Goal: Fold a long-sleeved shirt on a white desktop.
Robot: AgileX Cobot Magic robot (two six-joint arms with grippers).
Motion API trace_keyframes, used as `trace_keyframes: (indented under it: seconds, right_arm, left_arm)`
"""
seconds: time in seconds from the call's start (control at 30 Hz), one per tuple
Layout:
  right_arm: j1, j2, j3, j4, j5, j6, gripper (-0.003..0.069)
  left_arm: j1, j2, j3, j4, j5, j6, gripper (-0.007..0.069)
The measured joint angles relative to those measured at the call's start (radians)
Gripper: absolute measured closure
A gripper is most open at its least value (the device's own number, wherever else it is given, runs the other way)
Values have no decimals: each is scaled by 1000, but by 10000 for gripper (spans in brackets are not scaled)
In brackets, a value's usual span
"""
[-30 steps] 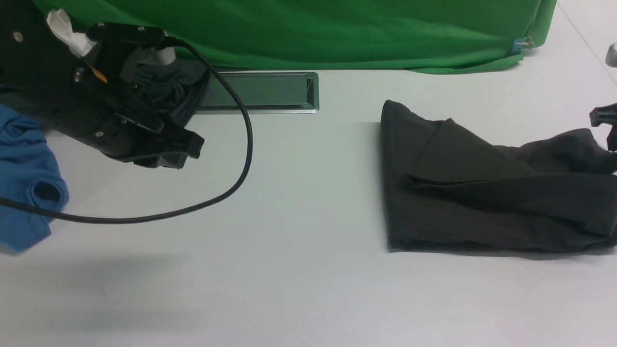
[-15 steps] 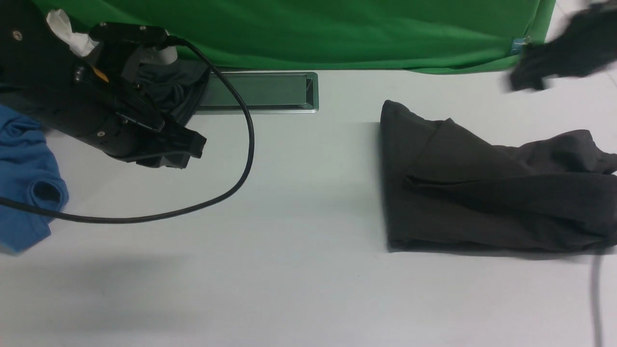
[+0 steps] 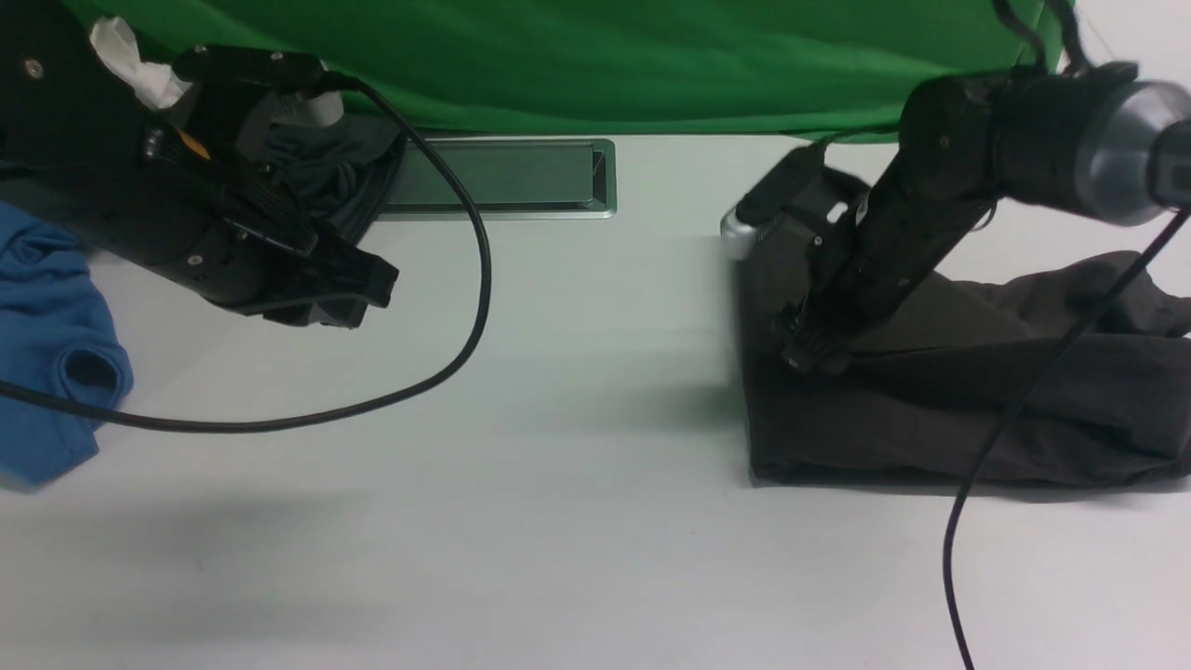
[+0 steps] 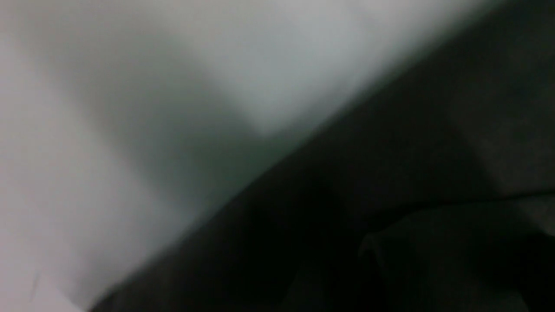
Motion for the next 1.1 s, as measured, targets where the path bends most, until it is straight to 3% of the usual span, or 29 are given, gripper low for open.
trace_keyframes:
  seconds: [0.1,0.17,0.23,0.27,0.3,0.37,0.53,0.9,1.1]
  right_arm:
    - [-9,1,0,-1,-1,4,144]
    - [-15,1,0,-2,-1,9,260]
    - [-23,-6,0,-4,4,22,448]
    - [-25,-7,0,-4,3,22,465]
    - [-33,-21,0,-6,9,26,564]
    - [-46,-41,0,-10,13,29,608]
    - [-123,-117,0,-48,2,81,627]
    - [-479,-112,0,-98,-183,203,617]
    - [-539,-51,0,-98,-397,154,593]
  left_arm:
    - [0,0,0,0,0,6,583]
    - [0,0,0,0,0,14,583]
    - [0,0,0,0,0,16,583]
    - [0,0,0,0,0,16,583]
    - [0,0,0,0,0,16,583]
    - [0,0,0,0,0,16,583]
    - [0,0,0,0,0,20,583]
    - [0,0,0,-1,-3,20,583]
    - [0,0,0,-16,-6,20,583]
